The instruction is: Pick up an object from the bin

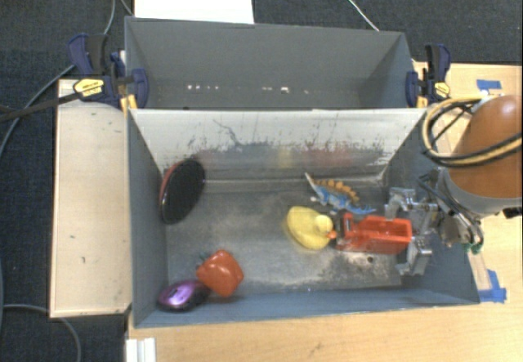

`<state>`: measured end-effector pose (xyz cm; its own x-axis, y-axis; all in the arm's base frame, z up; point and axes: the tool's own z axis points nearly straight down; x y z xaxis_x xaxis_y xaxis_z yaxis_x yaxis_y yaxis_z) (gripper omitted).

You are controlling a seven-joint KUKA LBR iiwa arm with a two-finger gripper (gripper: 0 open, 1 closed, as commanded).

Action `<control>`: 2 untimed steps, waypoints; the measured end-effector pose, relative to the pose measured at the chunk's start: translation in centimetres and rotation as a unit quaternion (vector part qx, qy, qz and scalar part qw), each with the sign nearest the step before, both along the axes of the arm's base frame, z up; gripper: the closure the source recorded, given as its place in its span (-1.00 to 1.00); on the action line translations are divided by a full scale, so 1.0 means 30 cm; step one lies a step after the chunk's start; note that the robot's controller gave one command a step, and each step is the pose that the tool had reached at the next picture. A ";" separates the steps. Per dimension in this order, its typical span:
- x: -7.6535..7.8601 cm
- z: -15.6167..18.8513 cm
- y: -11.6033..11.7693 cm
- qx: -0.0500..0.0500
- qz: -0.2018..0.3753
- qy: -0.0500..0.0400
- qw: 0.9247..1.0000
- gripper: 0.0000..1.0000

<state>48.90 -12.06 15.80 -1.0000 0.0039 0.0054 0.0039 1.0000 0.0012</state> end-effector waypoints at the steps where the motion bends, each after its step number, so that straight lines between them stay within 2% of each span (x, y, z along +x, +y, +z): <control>1: 0.007 0.014 0.001 -0.001 0.003 -0.004 1.000 -1.00; 2: 0.080 -0.273 0.030 0.000 0.010 -0.003 1.000 1.00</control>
Offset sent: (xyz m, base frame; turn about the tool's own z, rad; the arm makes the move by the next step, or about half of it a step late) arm 0.0223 0.0086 -0.0835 -0.0130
